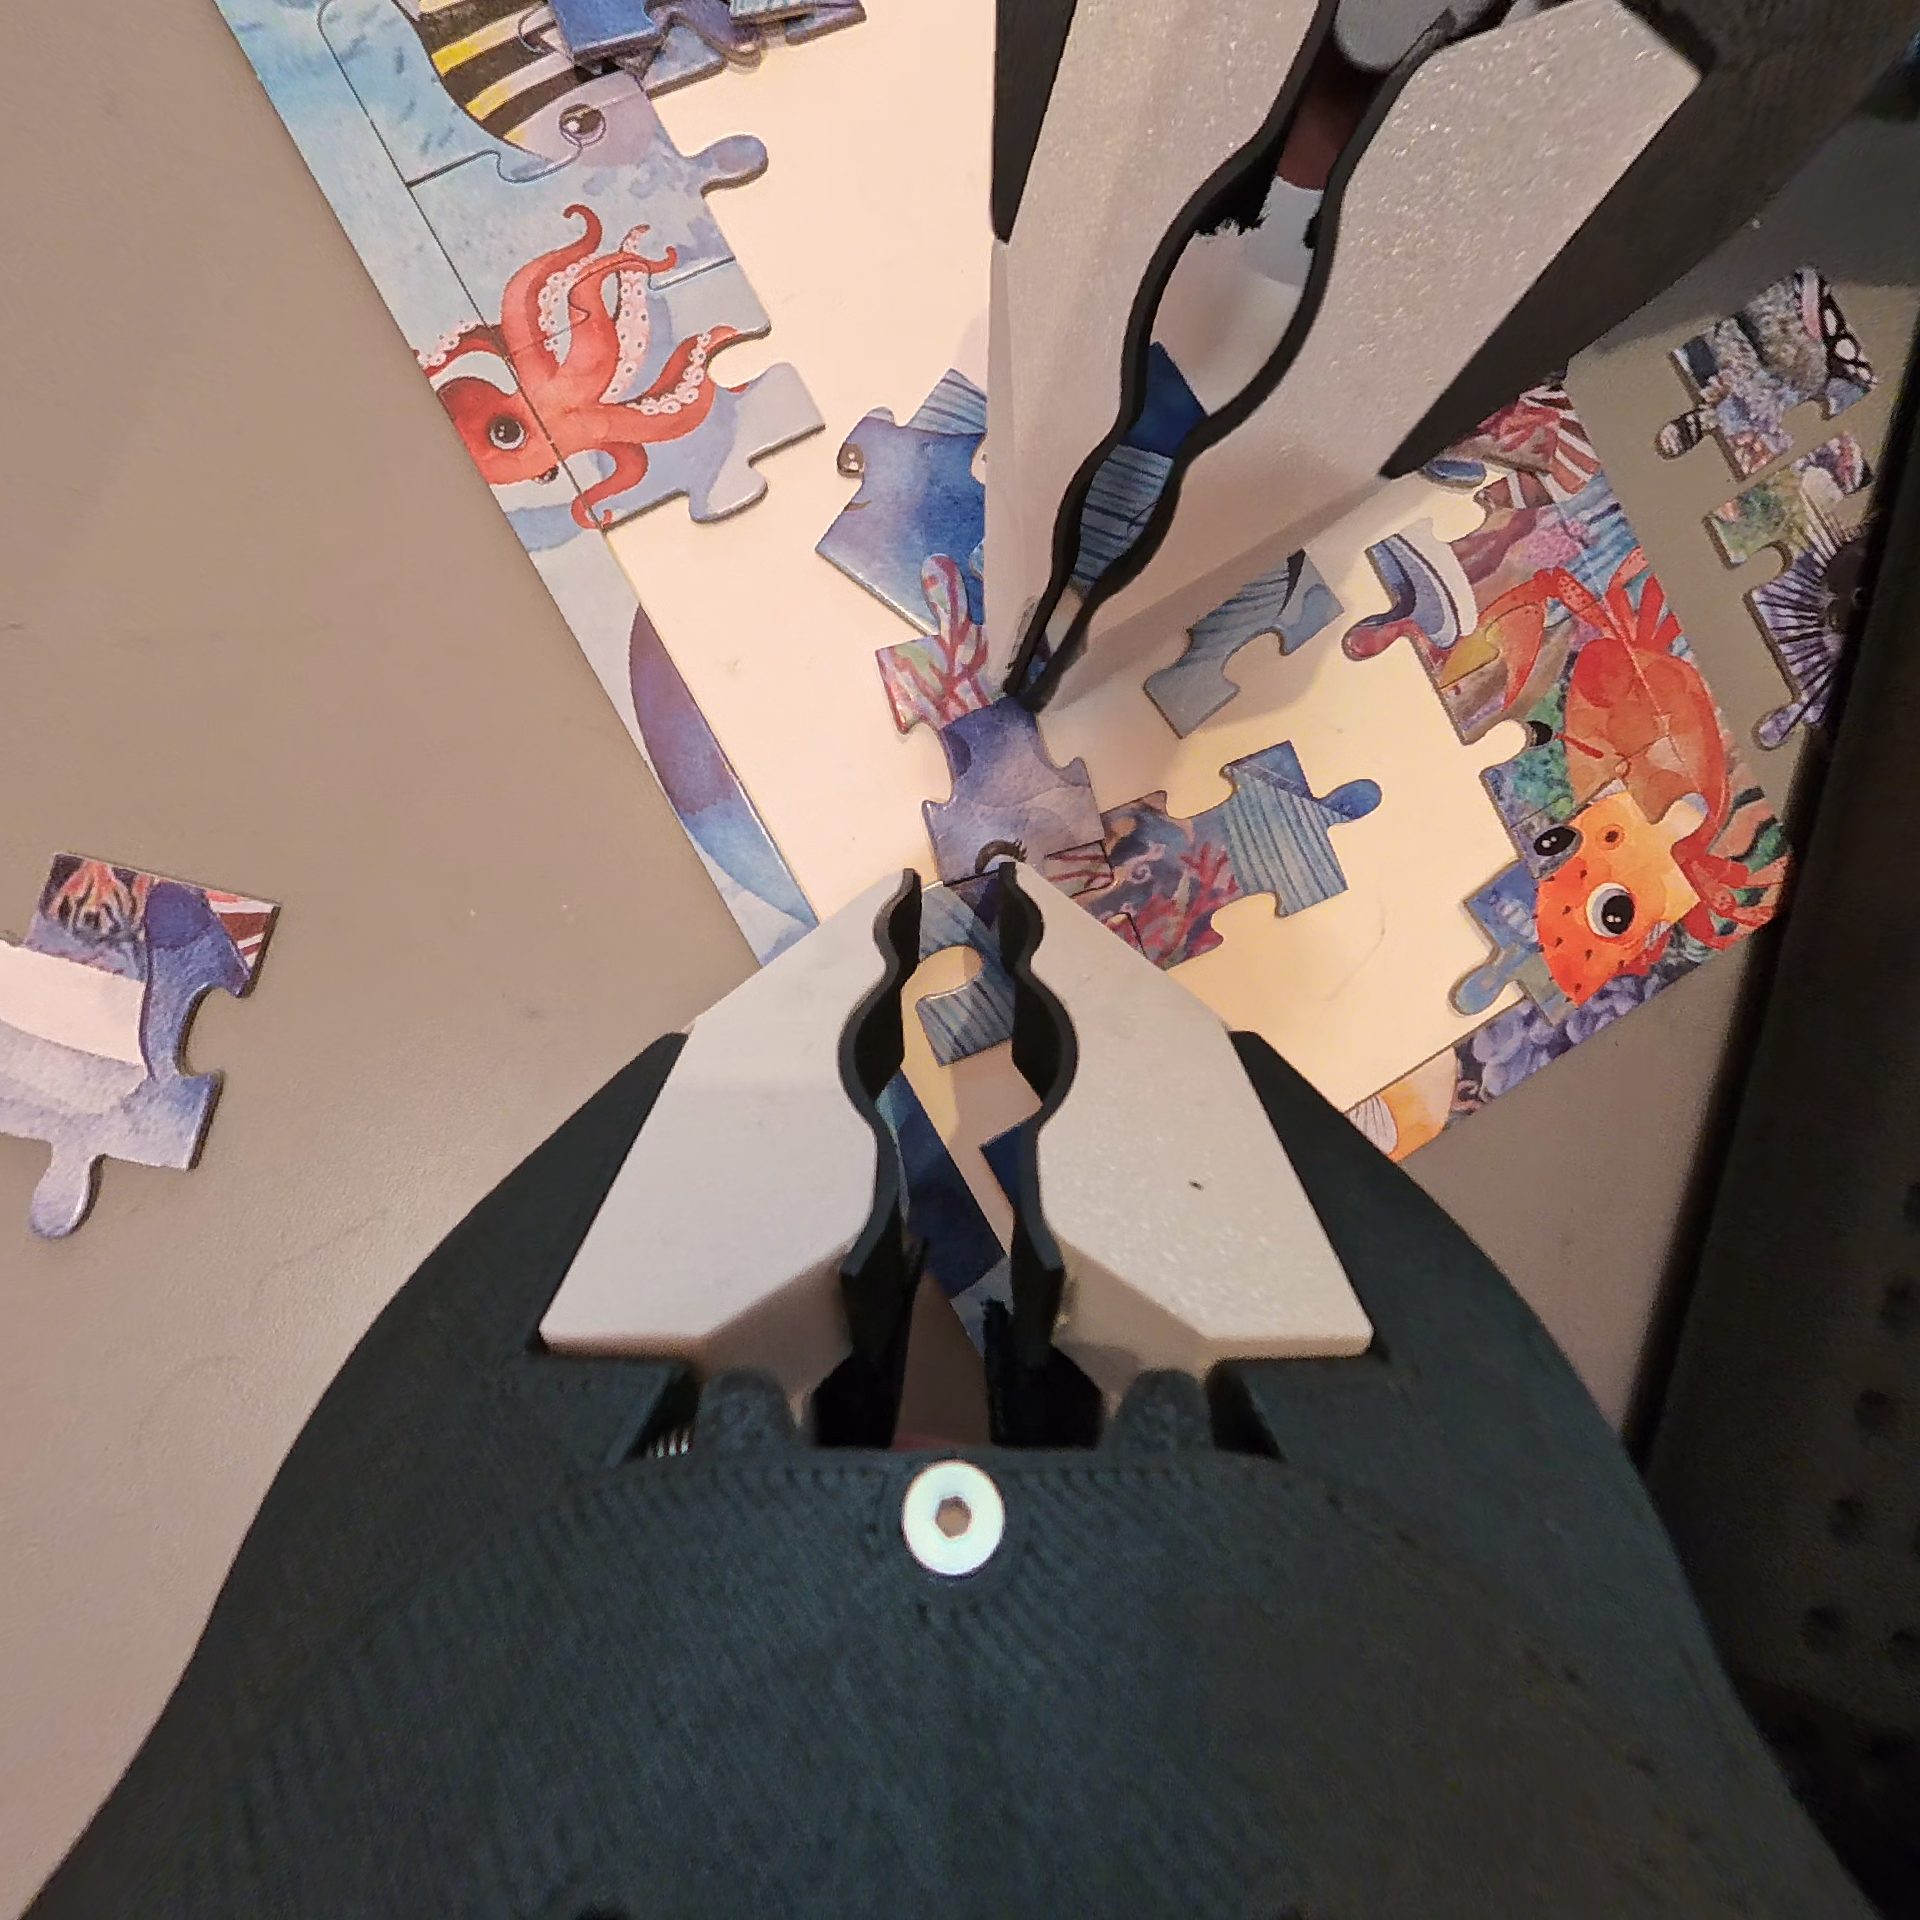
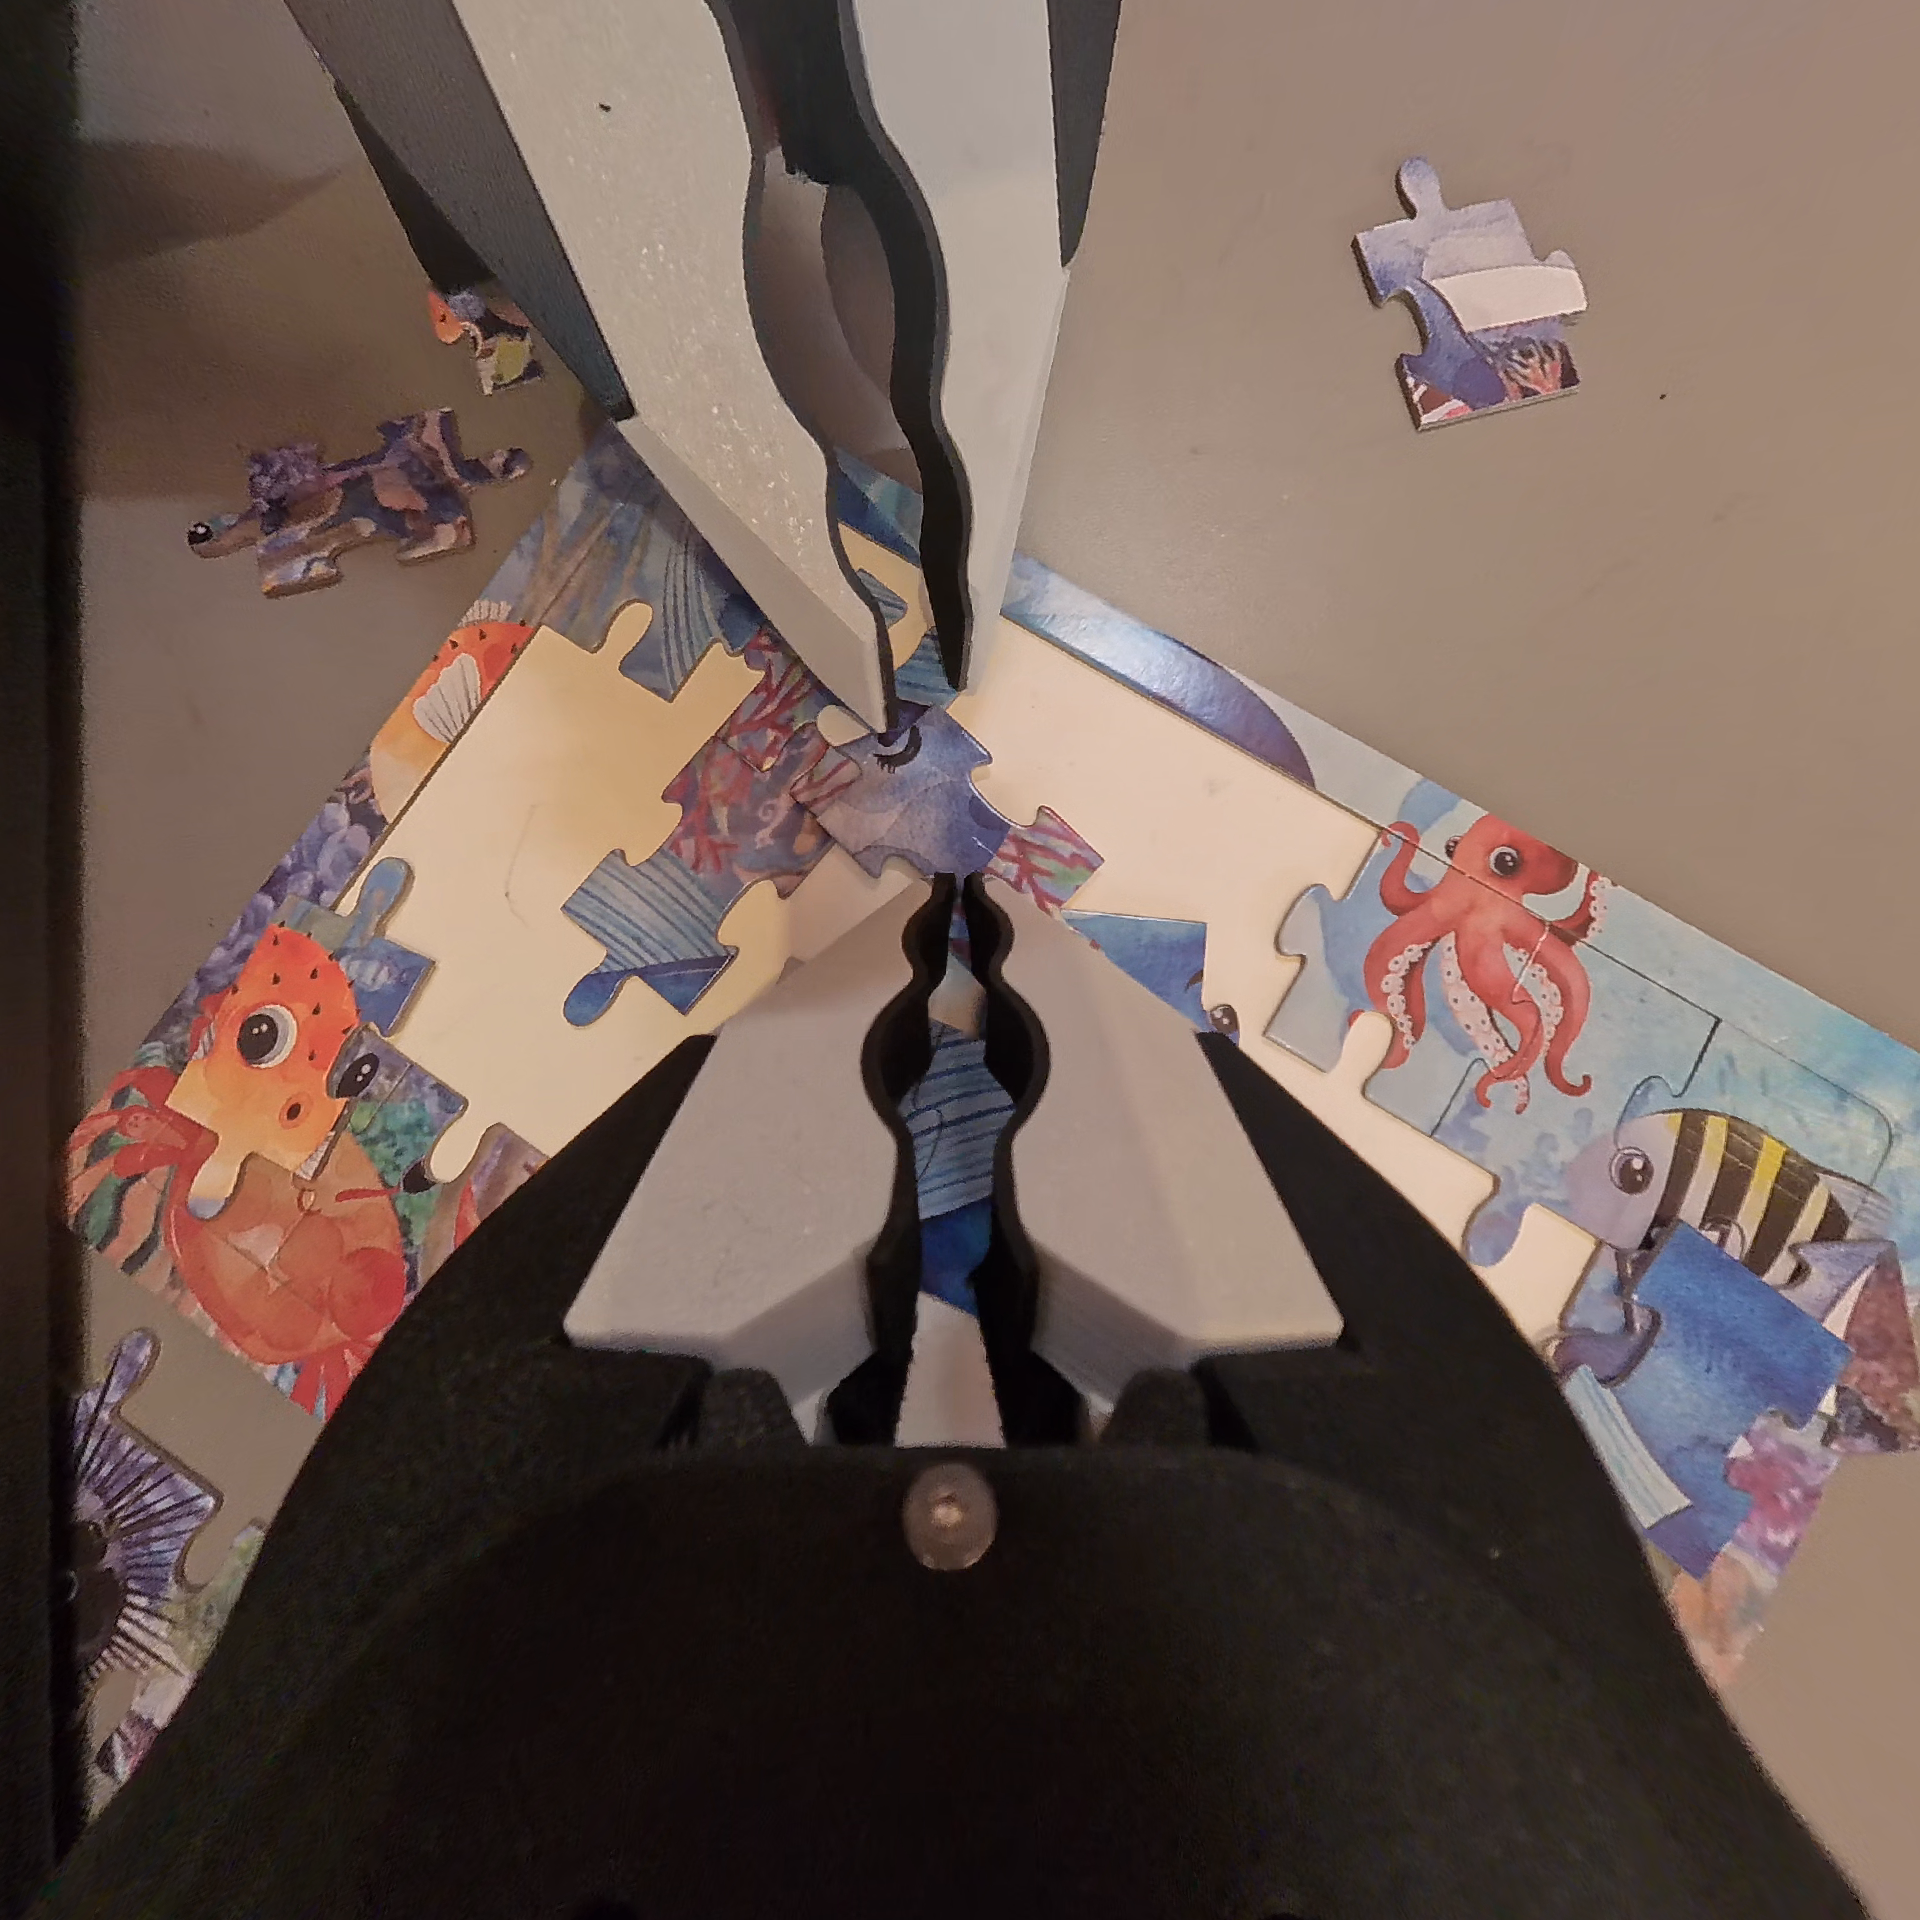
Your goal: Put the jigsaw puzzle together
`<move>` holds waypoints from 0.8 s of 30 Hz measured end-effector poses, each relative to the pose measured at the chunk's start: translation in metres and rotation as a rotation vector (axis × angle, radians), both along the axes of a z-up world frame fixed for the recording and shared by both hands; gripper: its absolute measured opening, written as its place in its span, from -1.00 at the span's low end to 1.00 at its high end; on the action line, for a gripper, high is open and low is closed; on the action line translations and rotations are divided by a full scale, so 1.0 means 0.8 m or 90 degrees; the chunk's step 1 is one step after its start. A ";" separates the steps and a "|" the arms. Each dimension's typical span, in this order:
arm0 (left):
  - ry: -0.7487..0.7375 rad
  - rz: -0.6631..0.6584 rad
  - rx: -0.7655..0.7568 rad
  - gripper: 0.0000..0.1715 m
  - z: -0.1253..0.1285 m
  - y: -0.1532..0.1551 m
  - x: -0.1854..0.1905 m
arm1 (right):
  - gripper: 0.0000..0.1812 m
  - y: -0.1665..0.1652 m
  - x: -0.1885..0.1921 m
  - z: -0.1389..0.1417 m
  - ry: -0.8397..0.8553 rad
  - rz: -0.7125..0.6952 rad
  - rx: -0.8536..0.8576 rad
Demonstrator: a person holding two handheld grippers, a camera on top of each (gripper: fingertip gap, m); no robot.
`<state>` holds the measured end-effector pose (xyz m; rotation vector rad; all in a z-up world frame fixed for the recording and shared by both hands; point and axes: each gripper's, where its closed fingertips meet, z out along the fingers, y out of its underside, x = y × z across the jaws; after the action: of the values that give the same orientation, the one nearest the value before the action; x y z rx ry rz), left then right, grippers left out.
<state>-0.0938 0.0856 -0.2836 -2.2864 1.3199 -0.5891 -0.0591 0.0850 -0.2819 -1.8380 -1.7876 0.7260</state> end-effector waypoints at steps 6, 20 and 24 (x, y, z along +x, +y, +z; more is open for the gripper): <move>0.000 -0.011 -0.001 -0.85 -0.002 -0.002 0.006 | -1.00 -0.004 0.001 -0.001 -0.005 0.007 -0.011; -0.020 -0.062 -0.010 -0.87 -0.001 -0.017 0.027 | -0.97 0.005 0.004 -0.001 -0.004 -0.015 -0.005; -0.022 -0.077 -0.009 -0.87 -0.003 -0.020 0.037 | -0.97 0.005 0.004 -0.001 -0.004 -0.014 -0.006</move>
<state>-0.0644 0.0696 -0.2861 -2.2098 1.4487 -0.6767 -0.0559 0.0887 -0.2825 -1.8655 -1.7669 0.7226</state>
